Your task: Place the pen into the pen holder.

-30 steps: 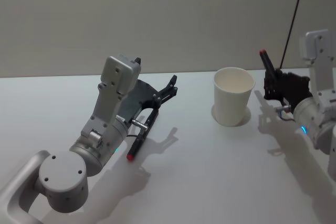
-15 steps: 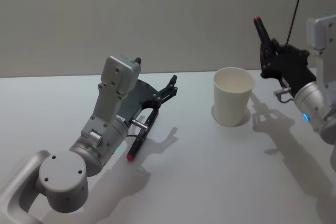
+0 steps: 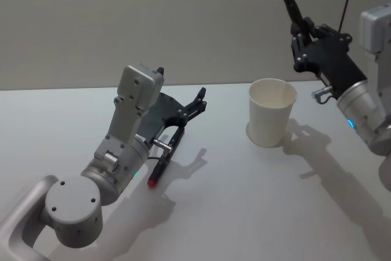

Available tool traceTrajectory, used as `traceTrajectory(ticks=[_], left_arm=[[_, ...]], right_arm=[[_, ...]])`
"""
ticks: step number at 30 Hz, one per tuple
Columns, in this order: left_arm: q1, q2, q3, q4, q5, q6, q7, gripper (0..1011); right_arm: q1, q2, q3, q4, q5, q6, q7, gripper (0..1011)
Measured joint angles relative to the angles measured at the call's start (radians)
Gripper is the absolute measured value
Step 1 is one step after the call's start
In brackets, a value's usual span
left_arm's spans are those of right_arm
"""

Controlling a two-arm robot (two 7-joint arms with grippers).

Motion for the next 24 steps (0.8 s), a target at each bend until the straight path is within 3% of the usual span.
traceTrajectory(ticks=[10, 24], left_arm=[[0.000, 0.000, 0.000, 0.000, 0.000, 0.000, 0.000, 1001], [0.000, 0.000, 0.000, 0.000, 0.000, 0.000, 0.000, 1001]], right_arm=[[0.031, -0.011, -0.010, 0.078, 0.001, -0.088, 0.038, 181], [0.071, -0.031, -0.027, 0.181, -0.003, -0.155, 0.071, 181]])
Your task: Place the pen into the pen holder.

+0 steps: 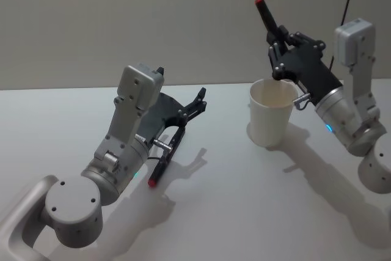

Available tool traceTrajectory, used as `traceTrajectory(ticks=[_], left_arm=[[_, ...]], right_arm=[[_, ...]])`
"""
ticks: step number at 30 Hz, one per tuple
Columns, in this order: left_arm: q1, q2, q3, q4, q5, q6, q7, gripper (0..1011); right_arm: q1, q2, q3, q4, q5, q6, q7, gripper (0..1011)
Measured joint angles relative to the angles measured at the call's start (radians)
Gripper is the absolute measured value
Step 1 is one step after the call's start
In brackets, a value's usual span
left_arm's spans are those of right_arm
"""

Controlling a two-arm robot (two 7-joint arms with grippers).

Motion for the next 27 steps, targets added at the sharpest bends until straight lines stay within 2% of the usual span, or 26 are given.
traceTrajectory(ticks=[13, 27], left_arm=[[0.000, 0.000, 0.000, 0.000, 0.000, 0.000, 0.000, 1001], [0.000, 0.000, 0.000, 0.000, 0.000, 0.000, 0.000, 1001]], right_arm=[[0.022, -0.013, -0.013, 0.067, 0.011, -0.032, 0.026, 181], [0.017, -0.016, -0.021, 0.096, 0.029, -0.039, 0.032, 181]])
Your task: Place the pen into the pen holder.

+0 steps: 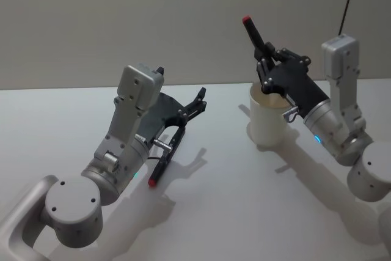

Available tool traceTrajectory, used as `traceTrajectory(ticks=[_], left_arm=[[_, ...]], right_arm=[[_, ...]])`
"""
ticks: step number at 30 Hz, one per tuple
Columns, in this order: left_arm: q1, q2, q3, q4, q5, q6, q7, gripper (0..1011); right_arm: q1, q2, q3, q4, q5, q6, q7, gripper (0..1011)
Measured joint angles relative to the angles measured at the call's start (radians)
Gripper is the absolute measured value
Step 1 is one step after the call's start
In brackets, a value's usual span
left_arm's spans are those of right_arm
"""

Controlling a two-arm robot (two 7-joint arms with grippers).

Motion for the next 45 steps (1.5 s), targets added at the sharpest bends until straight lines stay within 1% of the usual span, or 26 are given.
traceTrajectory(ticks=[19, 37, 45], left_arm=[[0.000, 0.000, 0.000, 0.000, 0.000, 0.000, 0.000, 1001], [0.000, 0.000, 0.000, 0.000, 0.000, 0.000, 0.000, 1001], [0.000, 0.000, 0.000, 0.000, 0.000, 0.000, 0.000, 1001]], right_arm=[[-0.002, -0.004, -0.010, 0.034, 0.007, -0.015, 0.005, 181], [0.011, -0.007, -0.013, 0.065, 0.009, -0.074, 0.006, 181], [0.017, -0.008, -0.013, 0.075, 0.010, -0.080, 0.006, 181]])
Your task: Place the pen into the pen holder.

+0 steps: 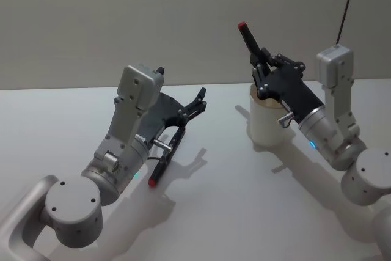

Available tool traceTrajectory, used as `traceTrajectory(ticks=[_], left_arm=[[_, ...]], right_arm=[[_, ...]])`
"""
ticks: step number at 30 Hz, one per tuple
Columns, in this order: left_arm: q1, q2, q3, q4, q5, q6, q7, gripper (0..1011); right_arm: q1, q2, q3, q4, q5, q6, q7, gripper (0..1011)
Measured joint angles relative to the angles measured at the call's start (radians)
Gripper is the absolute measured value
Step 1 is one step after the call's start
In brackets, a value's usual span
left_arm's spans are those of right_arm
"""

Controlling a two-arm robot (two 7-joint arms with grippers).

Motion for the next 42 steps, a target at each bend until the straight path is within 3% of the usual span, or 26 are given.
traceTrajectory(ticks=[7, 21, 32, 42], left_arm=[[0.000, 0.000, 0.000, 0.000, 0.000, 0.000, 0.000, 1001], [0.000, 0.000, 0.000, 0.000, 0.000, 0.000, 0.000, 1001], [0.000, 0.000, 0.000, 0.000, 0.000, 0.000, 0.000, 1001], [0.000, 0.000, 0.000, 0.000, 0.000, 0.000, 0.000, 1001]], right_arm=[[0.005, -0.001, -0.001, 0.009, 0.001, 0.001, -0.001, 237], [0.009, -0.002, -0.001, 0.016, 0.003, 0.002, -0.002, 710], [0.009, -0.002, -0.001, 0.016, 0.006, 0.006, -0.002, 1000], [-0.012, 0.007, 0.009, -0.048, 0.067, 0.067, -0.001, 1002]])
